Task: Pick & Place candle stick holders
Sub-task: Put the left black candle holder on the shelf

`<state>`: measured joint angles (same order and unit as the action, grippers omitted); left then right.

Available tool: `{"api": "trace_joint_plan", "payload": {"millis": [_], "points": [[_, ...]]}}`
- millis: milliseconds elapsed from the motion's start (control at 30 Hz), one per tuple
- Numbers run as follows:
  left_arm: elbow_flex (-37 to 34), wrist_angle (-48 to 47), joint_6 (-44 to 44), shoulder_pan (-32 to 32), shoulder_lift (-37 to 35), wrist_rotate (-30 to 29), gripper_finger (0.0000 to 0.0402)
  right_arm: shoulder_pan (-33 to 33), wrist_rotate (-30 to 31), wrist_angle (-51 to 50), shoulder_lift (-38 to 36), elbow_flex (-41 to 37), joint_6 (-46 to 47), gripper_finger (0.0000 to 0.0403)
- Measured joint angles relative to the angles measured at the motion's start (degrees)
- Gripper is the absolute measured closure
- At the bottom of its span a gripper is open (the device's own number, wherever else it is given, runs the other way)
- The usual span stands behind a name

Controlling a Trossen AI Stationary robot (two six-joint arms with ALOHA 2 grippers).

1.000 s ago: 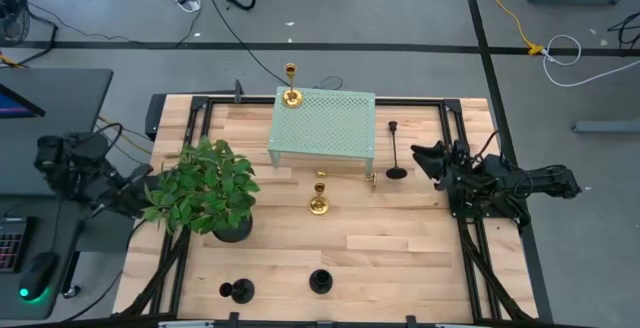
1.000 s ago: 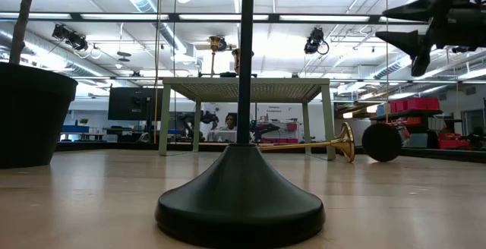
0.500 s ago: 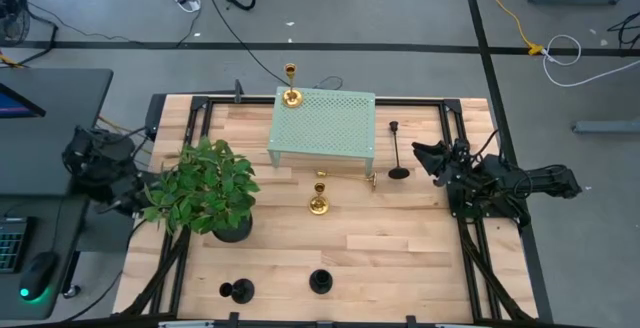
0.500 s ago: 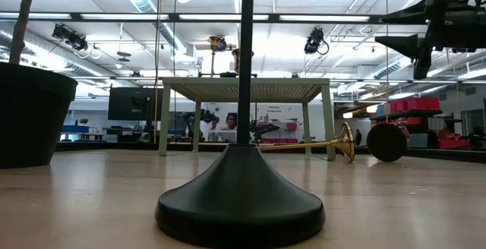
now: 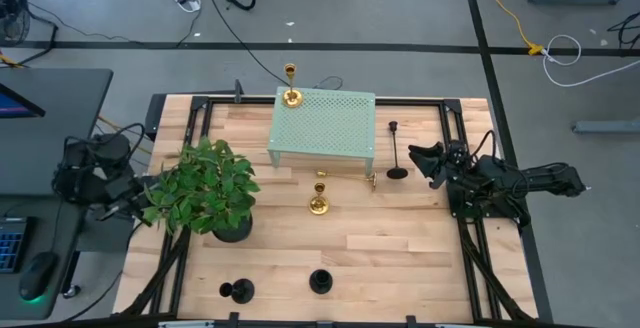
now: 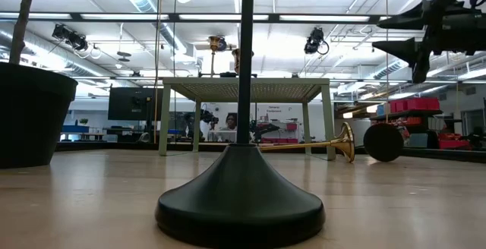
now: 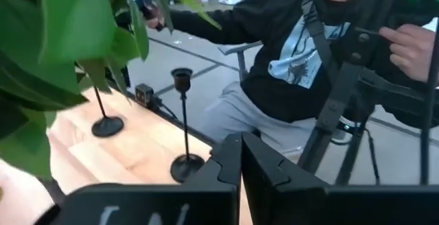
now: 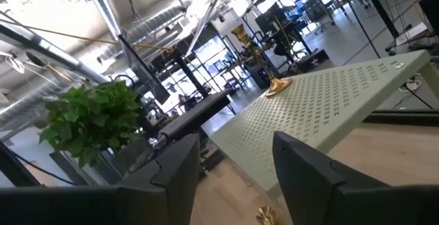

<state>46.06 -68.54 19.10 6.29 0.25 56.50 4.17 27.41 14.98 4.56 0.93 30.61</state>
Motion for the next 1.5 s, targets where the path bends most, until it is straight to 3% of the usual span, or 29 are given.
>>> {"api": "trace_joint_plan", "payload": {"millis": [133,267,467,633,867,1033,1200,1500], "points": [[0.00,-2.17,1.66,2.76,0.00,-1.46,0.0398,0.01,-0.01,0.00,0.16,0.02,0.27,0.0218],[0.98,-4.01,1.28,3.08,0.00,1.07,0.0388,0.01,0.03,0.00,0.17,0.00,0.39,0.0218],[12.51,-15.14,8.00,1.16,0.00,-5.44,0.0389,0.01,0.13,0.00,0.17,0.02,1.70,0.0218],[18.49,-15.07,10.13,-0.63,0.00,-8.34,0.0398,0.01,2.46,0.49,0.27,0.00,3.37,0.0218],[17.48,-16.81,6.39,-13.48,0.00,-19.67,0.0381,-0.01,9.67,0.74,0.50,0.00,6.60,0.0218],[16.77,-10.51,4.97,-23.91,0.00,-21.10,0.0379,0.01,9.65,0.79,0.55,0.01,9.41,0.0218],[11.47,-4.92,2.86,-33.31,0.00,-27.48,0.0388,0.01,9.56,0.90,1.61,0.02,10.97,0.0218],[2.75,8.52,-4.63,-41.93,0.07,-25.57,0.0388,-0.01,10.56,0.85,5.00,0.00,12.00,0.0218]]}}
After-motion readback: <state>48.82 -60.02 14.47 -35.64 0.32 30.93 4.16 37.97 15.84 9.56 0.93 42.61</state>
